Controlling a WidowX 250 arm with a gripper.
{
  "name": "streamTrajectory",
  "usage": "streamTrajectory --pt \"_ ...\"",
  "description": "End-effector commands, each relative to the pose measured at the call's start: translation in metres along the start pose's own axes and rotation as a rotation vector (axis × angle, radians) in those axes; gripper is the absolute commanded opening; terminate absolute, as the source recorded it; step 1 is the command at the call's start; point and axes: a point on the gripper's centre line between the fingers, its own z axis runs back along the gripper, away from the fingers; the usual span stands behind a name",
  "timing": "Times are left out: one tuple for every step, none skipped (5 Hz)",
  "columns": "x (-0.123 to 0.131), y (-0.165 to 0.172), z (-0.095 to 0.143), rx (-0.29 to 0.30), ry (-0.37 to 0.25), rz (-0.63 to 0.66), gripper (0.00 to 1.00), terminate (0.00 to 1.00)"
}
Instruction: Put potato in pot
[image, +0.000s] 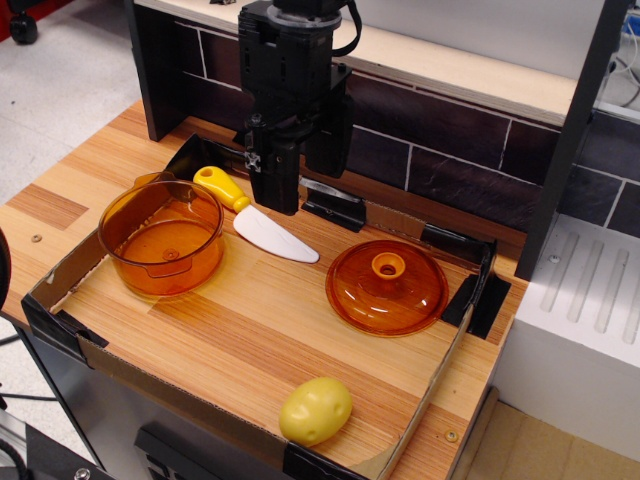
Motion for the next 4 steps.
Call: streamTrajectory --pt "0.0 0.0 0.0 0.0 0.0 0.0 1.0 0.0" --pt "-0.005 0.006 0.007 -0.039 0.041 0.246 1.0 0.0" --pt "-0.01 0.02 0.016 -0.065 0.078 0.487 1.0 0.0" --pt "-0.016 0.028 0.016 -0.06 0.105 0.736 1.0 0.0"
